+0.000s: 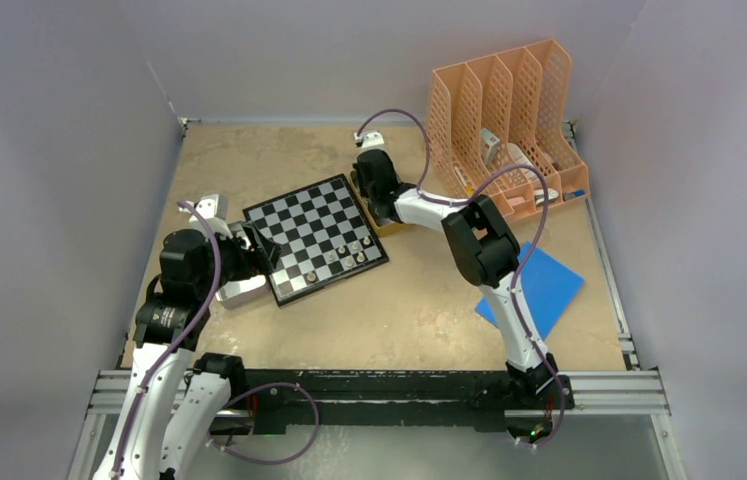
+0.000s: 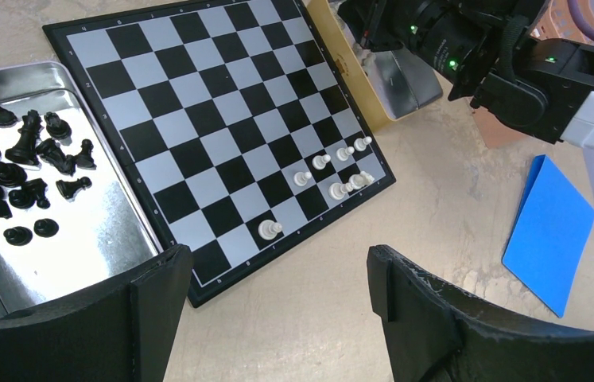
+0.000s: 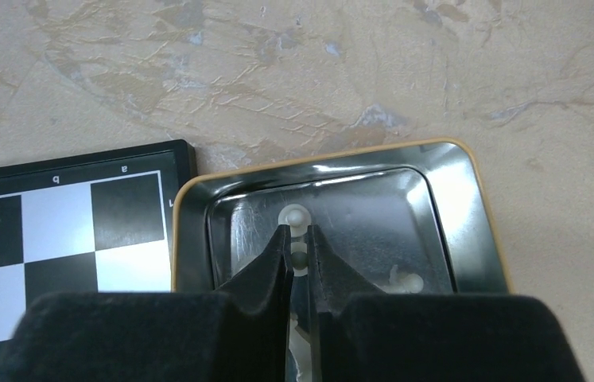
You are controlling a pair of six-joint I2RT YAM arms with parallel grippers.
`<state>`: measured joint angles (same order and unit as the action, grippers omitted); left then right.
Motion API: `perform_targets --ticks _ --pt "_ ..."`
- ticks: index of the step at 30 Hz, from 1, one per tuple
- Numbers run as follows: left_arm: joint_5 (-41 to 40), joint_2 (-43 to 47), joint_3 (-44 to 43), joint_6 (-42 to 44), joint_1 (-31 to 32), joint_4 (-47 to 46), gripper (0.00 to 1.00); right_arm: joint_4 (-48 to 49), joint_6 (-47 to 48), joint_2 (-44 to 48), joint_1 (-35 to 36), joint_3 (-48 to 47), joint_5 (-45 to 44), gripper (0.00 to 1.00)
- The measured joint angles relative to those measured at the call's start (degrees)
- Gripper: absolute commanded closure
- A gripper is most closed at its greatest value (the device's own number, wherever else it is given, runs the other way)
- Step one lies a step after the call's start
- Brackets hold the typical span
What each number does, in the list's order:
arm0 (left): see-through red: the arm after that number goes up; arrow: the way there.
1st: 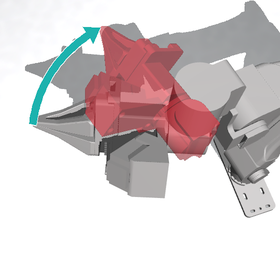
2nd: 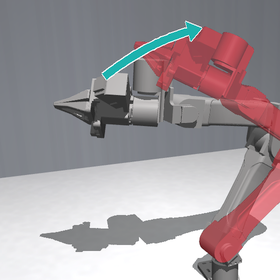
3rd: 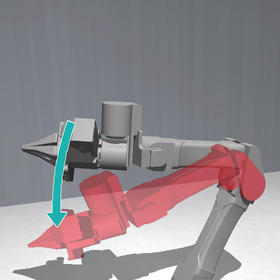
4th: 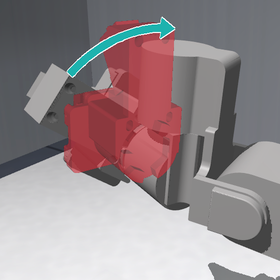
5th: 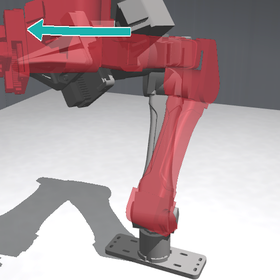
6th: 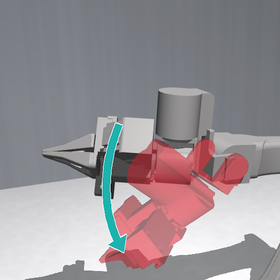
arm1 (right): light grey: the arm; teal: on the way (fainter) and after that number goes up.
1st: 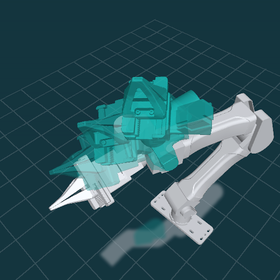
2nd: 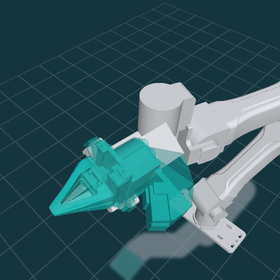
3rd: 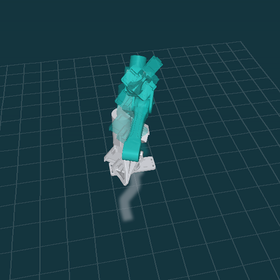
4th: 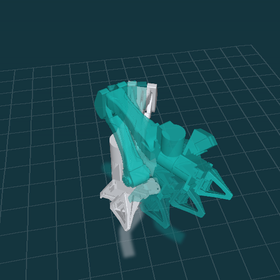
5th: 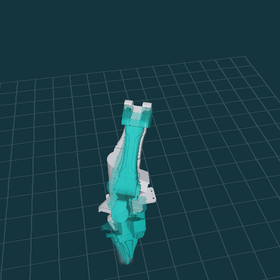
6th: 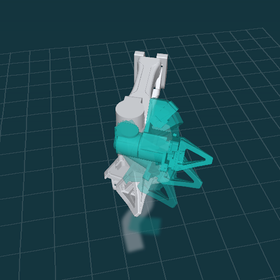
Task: Set up the chess pieces on the board
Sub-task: Pick up the chess piece from the storage box, then place the chess piece on the chessboard.
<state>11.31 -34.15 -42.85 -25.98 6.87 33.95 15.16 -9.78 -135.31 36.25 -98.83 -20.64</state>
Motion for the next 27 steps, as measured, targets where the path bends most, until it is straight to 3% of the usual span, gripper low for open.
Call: perform_targets --ticks 27 --pt "0.0 0.0 0.0 0.0 0.0 0.0 0.19 -1.6 -2.4 24.9 1.2 14.8 2.0 0.91"
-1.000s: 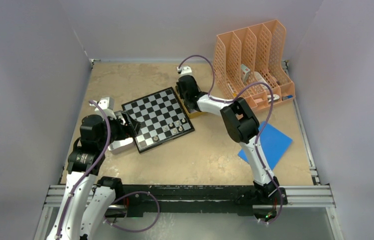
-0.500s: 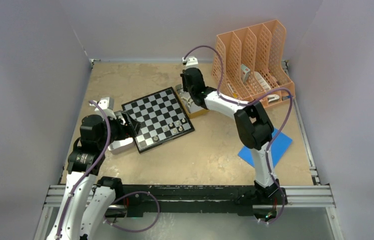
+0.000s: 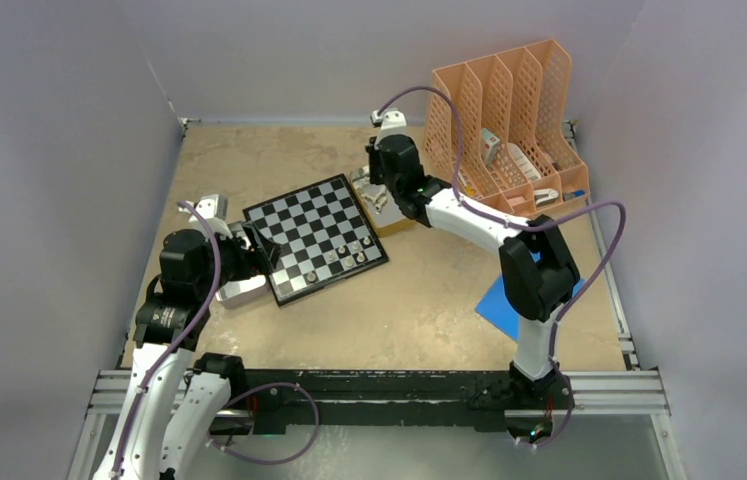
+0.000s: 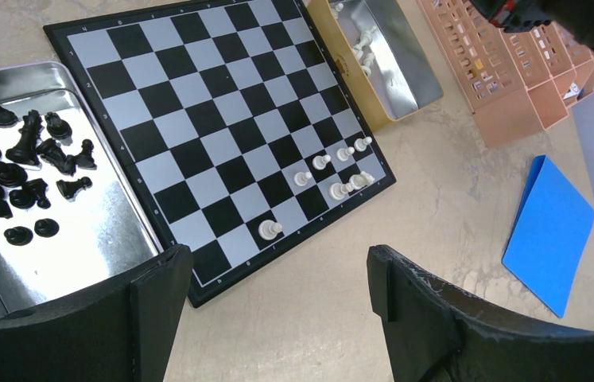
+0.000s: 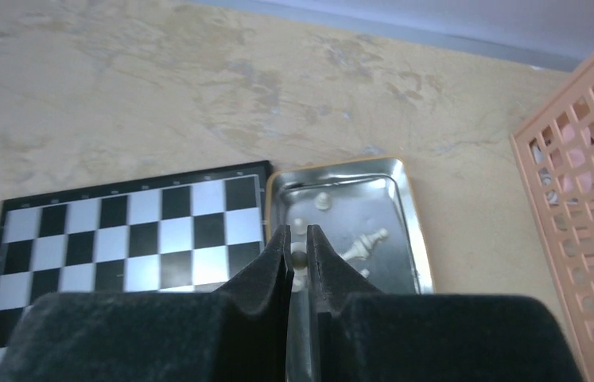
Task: Set up the chess pieces on the board
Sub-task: Place the chess piece on the chessboard.
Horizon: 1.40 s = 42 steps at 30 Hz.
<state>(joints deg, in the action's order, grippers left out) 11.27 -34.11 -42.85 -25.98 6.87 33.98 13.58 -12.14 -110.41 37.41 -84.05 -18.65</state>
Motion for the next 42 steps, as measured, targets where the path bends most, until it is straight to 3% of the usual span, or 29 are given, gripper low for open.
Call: perform_targets --ticks 10,22,42 --pt "-0.4 1.0 0.0 0.0 0.0 0.0 0.19 0.5 -1.2 6.9 8.6 3.8 1.5 0.9" --pt "-3.0 3.3 0.0 -0.2 0.0 0.2 0.19 1.9 -2.0 7.1 17.8 10.4 1.4 0.89" --pt "-5.6 4.8 0.0 -0.7 0.0 1.3 0.18 5.3 -2.2 -1.8 24.3 10.7 -3.2 0.89"
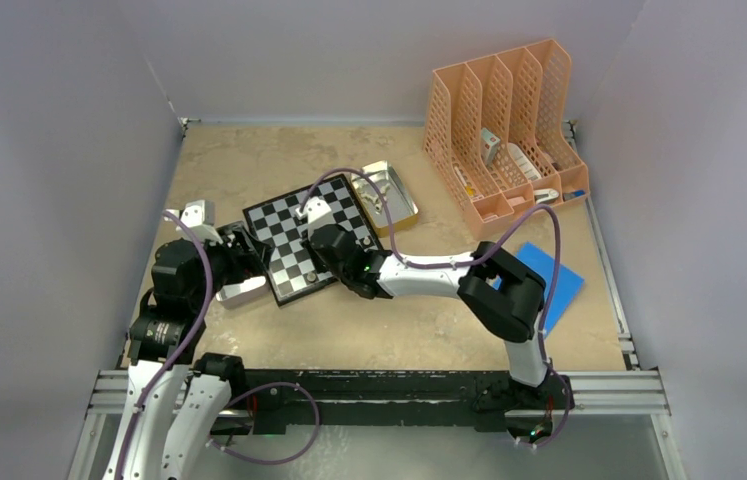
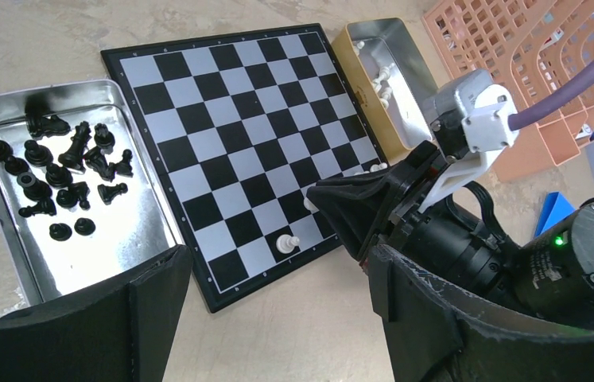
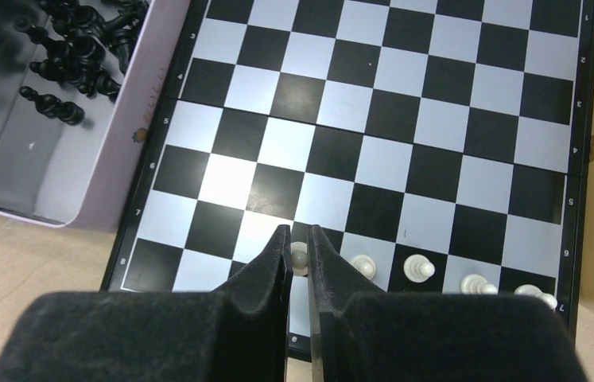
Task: Set up the chess pieces on the board
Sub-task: Place the chess piece on the chessboard.
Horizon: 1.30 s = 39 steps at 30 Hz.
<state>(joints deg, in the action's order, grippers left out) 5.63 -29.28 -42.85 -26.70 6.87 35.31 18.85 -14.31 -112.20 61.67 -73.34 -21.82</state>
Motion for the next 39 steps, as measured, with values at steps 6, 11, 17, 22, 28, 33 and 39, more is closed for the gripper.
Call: perform_targets --ticks 6,11,17,22,28,33,39 --pt "0.0 0.0 0.0 -0.3 0.0 0.0 0.18 1.2 -0.1 -1.8 0.1 0.0 -1.3 0.88" --pt "0.0 0.0 0.0 -0.3 0.0 0.0 0.18 1.6 -0.1 -3.3 0.2 0.0 -1.5 0.87" --pt "0.0 0.0 0.0 -0.3 0.0 0.0 0.18 1.7 -0.2 -4.5 0.2 0.0 -1.5 0.87" --pt "0.0 0.0 0.0 -0.3 0.0 0.0 0.18 1.6 -0.2 -5.0 0.2 0.0 -1.5 0.86" --pt "0.0 0.0 0.0 -0.3 0.0 0.0 0.18 1.8 -0.2 -6.1 0.2 0.0 -1.5 0.86" --pt "0.0 0.0 0.0 -0.3 0.0 0.0 0.18 2.5 -0.2 -6.4 0.2 -0.1 -1.6 0.86" --pt "0.0 0.0 0.0 -0.3 0.0 0.0 0.18 2.5 -0.1 -6.7 0.2 -0.6 -1.7 0.84"
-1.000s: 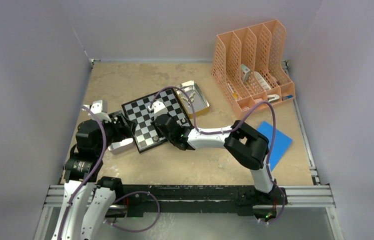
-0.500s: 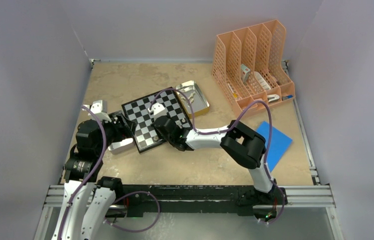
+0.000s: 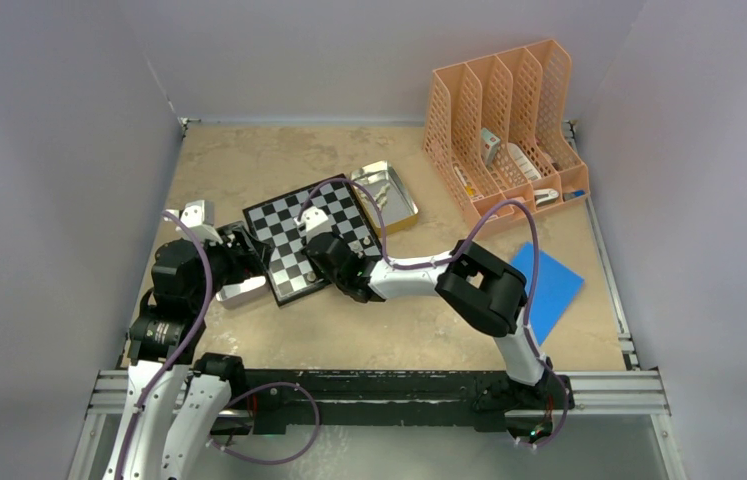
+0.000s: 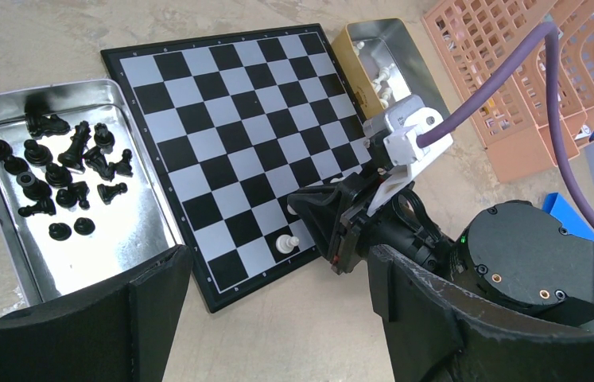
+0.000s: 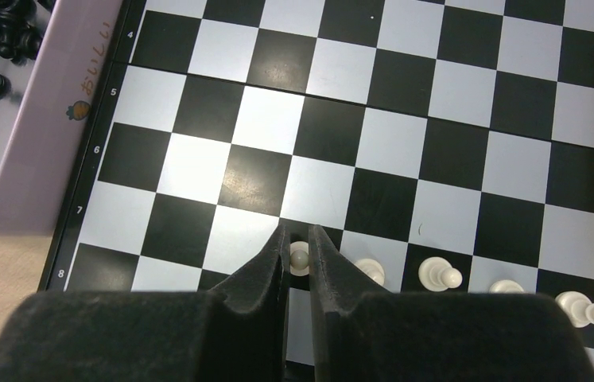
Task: Set up the chess pieces on the board
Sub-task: Place the chess piece on the chessboard.
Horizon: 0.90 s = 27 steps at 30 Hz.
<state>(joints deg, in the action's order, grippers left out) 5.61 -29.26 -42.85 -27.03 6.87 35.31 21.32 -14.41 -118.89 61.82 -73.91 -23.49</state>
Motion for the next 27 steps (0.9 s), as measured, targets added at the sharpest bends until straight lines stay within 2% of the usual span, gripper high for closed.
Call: perform_targets --ticks 13,27 --pt "0.1 -0.5 0.0 0.0 0.0 0.0 0.18 -0.5 0.1 0.0 0.0 0.0 0.0 0.75" --pt "0.5 -0.9 0.0 0.0 0.0 0.0 0.19 -2.2 0.4 1.0 0.0 -2.0 -1.3 0.72"
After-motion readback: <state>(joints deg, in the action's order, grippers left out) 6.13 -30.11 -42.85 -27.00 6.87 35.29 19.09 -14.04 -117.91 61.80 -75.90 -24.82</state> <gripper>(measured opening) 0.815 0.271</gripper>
